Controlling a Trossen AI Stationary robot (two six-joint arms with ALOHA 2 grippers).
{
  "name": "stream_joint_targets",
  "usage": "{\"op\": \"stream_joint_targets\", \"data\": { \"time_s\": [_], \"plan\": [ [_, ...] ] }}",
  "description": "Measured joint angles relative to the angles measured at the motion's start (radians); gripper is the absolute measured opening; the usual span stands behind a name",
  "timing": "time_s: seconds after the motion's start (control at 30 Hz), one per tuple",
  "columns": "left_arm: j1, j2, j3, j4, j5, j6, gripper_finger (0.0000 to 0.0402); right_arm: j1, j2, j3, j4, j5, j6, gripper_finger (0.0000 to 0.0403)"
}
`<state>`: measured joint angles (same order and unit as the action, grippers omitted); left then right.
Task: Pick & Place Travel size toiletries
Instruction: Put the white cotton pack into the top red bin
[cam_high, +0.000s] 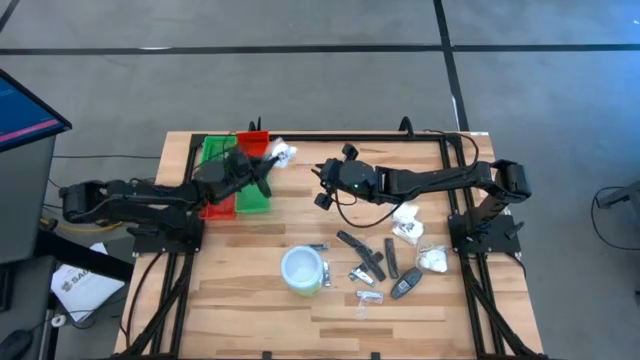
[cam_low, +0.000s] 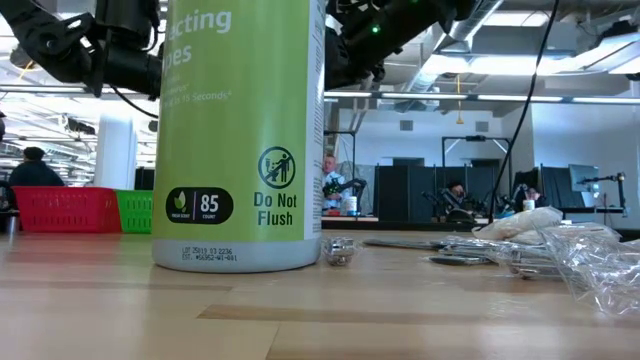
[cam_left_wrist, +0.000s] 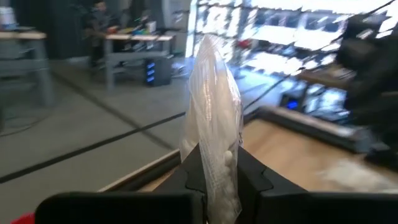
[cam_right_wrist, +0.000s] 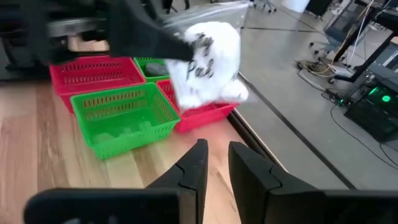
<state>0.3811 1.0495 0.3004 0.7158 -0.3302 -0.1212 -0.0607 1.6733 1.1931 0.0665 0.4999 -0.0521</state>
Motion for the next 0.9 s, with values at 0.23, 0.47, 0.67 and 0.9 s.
{"op": "stream_joint_targets", "data": {
  "time_s": [0.23, 0.47, 0.67, 0.9],
  "plan": [
    [0.157, -0.035, 0.000, -0.187, 0.000, 0.012, 0.0023, 0.008, 0.000, 0.000, -0.001, 0.000, 0.000, 0.0057],
    [0.297, 0.017, 0.002, -0.214, 0.022, 0.021, 0.0022, 0.007, 0.000, 0.000, 0.000, -0.001, 0.000, 0.0056],
    [0.381, 0.085, 0.015, -0.244, 0.050, 0.020, 0.0022, 0.004, 0.000, 0.000, 0.000, -0.001, 0.000, 0.0056],
    [0.428, 0.204, 0.119, -0.343, 0.071, 0.047, 0.0022, -0.001, 0.000, 0.000, 0.000, -0.001, 0.000, 0.0056]
  ]
}}
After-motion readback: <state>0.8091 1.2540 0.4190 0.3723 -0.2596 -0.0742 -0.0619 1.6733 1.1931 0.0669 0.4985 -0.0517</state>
